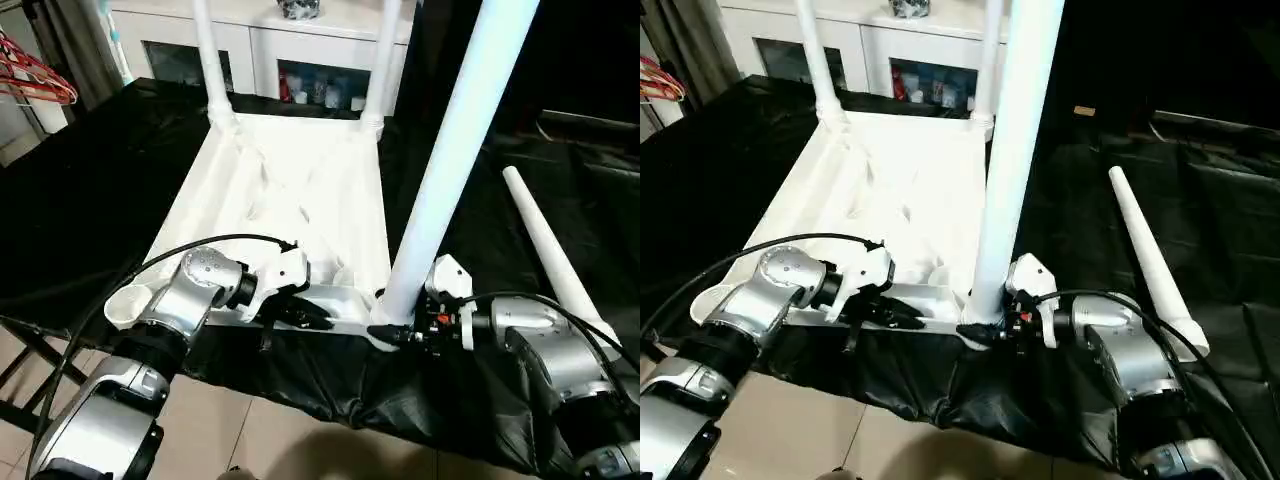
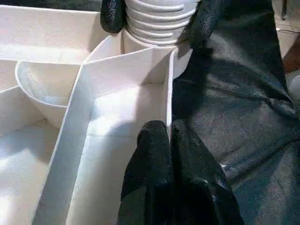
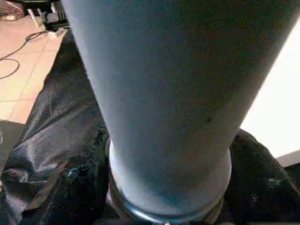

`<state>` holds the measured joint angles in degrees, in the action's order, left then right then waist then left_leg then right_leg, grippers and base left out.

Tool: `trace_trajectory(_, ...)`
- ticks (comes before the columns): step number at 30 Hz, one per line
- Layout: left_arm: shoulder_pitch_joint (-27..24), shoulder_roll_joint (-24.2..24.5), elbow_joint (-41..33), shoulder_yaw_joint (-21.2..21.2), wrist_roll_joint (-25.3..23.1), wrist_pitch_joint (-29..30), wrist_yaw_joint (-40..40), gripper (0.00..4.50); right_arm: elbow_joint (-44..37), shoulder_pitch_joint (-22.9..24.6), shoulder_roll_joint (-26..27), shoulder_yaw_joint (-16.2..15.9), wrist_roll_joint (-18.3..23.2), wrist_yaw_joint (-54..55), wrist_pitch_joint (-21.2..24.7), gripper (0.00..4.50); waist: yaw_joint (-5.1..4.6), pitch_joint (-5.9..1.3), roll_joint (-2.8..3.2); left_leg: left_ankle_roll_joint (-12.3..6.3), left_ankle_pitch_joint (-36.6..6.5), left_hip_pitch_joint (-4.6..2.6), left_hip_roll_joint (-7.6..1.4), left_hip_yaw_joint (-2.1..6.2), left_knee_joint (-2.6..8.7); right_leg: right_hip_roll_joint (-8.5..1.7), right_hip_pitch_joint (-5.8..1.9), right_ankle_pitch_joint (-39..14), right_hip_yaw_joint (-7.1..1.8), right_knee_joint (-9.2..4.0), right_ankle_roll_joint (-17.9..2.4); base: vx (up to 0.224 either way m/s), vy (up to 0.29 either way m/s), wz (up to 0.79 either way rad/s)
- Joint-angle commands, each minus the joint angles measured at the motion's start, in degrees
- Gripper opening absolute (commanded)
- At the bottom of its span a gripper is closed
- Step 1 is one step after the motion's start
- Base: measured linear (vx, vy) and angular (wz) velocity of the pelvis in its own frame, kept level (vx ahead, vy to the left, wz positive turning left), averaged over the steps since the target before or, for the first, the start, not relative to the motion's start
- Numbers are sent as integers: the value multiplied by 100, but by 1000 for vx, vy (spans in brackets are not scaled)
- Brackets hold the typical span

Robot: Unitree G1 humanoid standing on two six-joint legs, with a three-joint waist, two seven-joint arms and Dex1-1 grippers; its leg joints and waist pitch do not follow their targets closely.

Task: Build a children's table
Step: Rotate leg to tighten

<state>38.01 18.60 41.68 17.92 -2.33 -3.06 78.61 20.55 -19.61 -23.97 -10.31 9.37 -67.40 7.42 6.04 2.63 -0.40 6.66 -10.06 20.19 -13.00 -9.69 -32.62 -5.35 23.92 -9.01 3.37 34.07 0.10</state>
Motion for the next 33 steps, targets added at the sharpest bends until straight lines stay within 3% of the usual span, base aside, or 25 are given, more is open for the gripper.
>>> trace_trajectory(1, 60, -126, -147, -101, 124, -13, -313, 0, -116, 142, 164, -314, 92, -145, 132, 282, -4, -373, -8, -359, -1312, 14, 20, -99, 339, -157, -355, -984, -151, -331, -1388, 0, 0, 0)
trace_trajectory(6, 192, -453, 1, -132, -133, 266, -1210, 0, 509, -62, 736, -37, -250, 1208, 76, 279, -56, -324, -17, -182, -1646, -5, 37, -86, 383, -181, -306, -1935, -147, -432, -1104, 0, 0, 0)
trace_trajectory(7, 233, -545, 48, -154, -170, 339, -1419, 0, 699, -142, 879, 32, -358, 1621, 33, 279, -95, -303, -55, -108, -1817, -7, 58, -71, 394, -186, -306, -2434, -125, -487, -937, 0, 0, 0)
trace_trajectory(11, 352, -802, 151, -191, -255, 554, -1927, 0, 1199, -397, 1288, 274, -499, 2698, 57, 278, -197, -307, -58, -41, -1844, 32, 93, -28, 405, -192, -315, -3078, -94, -565, -571, 0, 0, 0)
trace_trajectory(12, 427, -933, 202, -174, -336, 666, -2245, 0, 1445, -540, 1510, 406, -523, 3170, 76, 277, -253, -312, -51, -61, -1906, -2, 98, -37, 388, -183, -260, -3096, -93, -585, -577, 0, 0, 0)
trace_trajectory(16, 647, -1389, 377, -256, -547, 1021, -3321, 0, 2246, -1027, 2130, 765, -629, 4731, 61, 277, -307, -312, -34, -53, -1883, 1, 108, -35, 381, -169, -241, -3071, -79, -592, -607, 0, 0, 0)
trace_trajectory(19, 693, -1680, 407, -319, -570, 1208, -3803, 0, 2524, -1213, 2443, 724, -728, 5059, -225, 277, -313, -337, -39, -97, -1842, -8, 112, -49, 365, -159, -245, -2765, -84, -581, -691, 0, 0, 0)
trace_trajectory(21, 686, -1706, 400, -315, -581, 1210, -3839, 0, 2541, -1229, 2465, 667, -804, 5088, -291, 277, -304, -338, -40, -157, -1774, 31, 106, -54, 375, -145, -270, -2442, -94, -543, -781, 0, 0, 0)
trace_trajectory(24, 596, -1727, 308, -241, -605, 1142, -3775, 0, 2559, -1293, 2531, 692, -797, 5021, -440, 347, -291, -355, -37, -236, -1643, 43, 99, -66, 373, -142, -301, -1993, -109, -487, -936, 0, 0, 0)
trace_trajectory(29, 438, -1579, 114, -195, -529, 1018, -3380, 0, 2652, -1376, 2336, 689, -825, 4659, -693, 392, -295, -355, -27, -257, -1614, 45, 91, -68, 376, -152, -317, -1857, -112, -469, -1032, 0, 0, 0)
trace_trajectory(32, 325, -1413, -32, -158, -458, 884, -3023, 0, 2599, -1344, 2115, 596, -840, 4222, -817, 392, -336, -358, -37, -320, -1546, 85, 91, -64, 372, -149, -352, -1691, -114, -447, -1084, 0, 0, 0)
trace_trajectory(33, 217, -1219, -174, -123, -367, 750, -2621, 0, 2487, -1272, 1858, 470, -851, 3672, -899, 392, -336, -360, -31, -331, -1558, 66, 84, -66, 370, -154, -345, -1678, -114, -449, -1112, 0, 0, 0)
